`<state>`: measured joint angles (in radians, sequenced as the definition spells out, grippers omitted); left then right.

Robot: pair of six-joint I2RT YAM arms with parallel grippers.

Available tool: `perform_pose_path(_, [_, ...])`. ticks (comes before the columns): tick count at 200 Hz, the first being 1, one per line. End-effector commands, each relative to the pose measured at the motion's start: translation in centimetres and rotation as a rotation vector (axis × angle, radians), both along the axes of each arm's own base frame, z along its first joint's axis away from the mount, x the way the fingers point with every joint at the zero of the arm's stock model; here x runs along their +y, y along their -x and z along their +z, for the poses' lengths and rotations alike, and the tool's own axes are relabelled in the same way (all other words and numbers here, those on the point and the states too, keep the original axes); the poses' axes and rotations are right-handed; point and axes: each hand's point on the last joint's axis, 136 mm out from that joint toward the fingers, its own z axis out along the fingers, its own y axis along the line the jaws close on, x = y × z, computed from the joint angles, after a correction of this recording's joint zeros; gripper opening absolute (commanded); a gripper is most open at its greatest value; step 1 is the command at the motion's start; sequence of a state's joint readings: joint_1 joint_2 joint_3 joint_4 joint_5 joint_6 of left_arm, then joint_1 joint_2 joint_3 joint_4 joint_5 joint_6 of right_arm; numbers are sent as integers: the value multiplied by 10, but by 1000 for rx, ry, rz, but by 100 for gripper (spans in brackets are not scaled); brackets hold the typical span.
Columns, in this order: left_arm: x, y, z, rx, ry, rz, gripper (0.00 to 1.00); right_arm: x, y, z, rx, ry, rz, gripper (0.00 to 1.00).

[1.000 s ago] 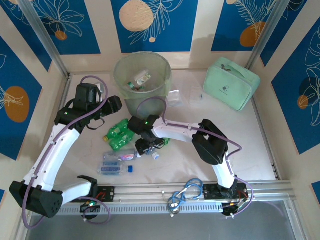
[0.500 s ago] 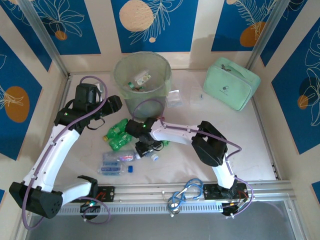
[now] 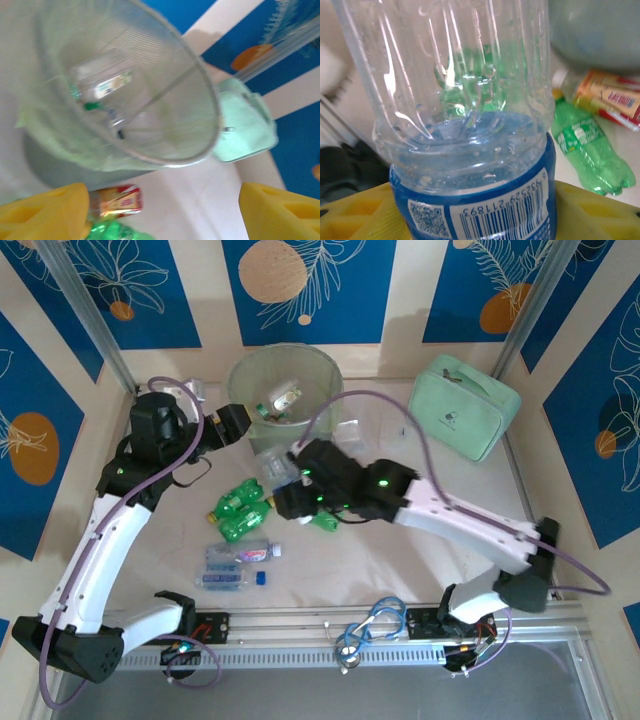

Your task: Put the plastic bottles in the bin

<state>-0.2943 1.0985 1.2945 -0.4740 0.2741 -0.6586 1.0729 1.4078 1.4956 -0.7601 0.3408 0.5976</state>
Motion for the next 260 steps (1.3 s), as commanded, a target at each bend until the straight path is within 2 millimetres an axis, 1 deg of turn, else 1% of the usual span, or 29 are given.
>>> perform_pose_path(1, [-17,11,60,-160,137,-114,79,-23,-16,43,-66,-172,-101,62])
perform_pose_path(18, [-29,19,74,-201,177,-189,80,-52,-21,75,-99,-317,-160,62])
perform_pose_path(31, [-47,27,83,-228,219,-286,81,-76,-28,96,-103,-439,-211,62])
perform_pose_path(42, [-65,32,82,-221,239,-364,82,-95,-34,108,-96,-528,-250,62])
perform_pose_path(51, [-81,37,79,-208,244,-420,81,-108,-38,115,-92,-585,-274,62])
perform_pose_path(58, [-93,42,76,-205,244,-465,81,-116,-41,117,-88,-611,-293,62])
perform_pose_path(85, [-144,71,64,-178,266,-684,82,-136,-50,115,-60,-684,-357,63])
perform_pose_path(94, [-159,82,59,-165,284,-751,82,-139,-51,115,-51,-712,-364,63])
perform_pose_path(108, [-176,96,53,-150,316,-830,82,-142,-53,116,-44,-743,-377,63])
perform_pose_path(121, [-184,104,50,-145,342,-869,82,-144,-54,116,-41,-765,-385,63])
perform_pose_path(132, [-188,106,47,-138,360,-881,82,-145,-55,118,-38,-791,-386,63])
perform_pose_path(156, [-199,113,41,-113,378,-934,78,-144,-57,122,-26,-841,-383,63])
perform_pose_path(167, [-202,115,36,-103,369,-943,77,-145,-57,127,-26,-863,-379,63])
perform_pose_path(200, [-209,117,32,-98,376,-964,77,-140,-57,135,-6,-903,-356,64])
perform_pose_path(220, [-214,117,30,-89,379,-975,75,-138,-56,137,4,-932,-342,63])
perform_pose_path(260, [-219,113,35,-99,433,-971,73,-133,-56,138,25,-973,-329,64])
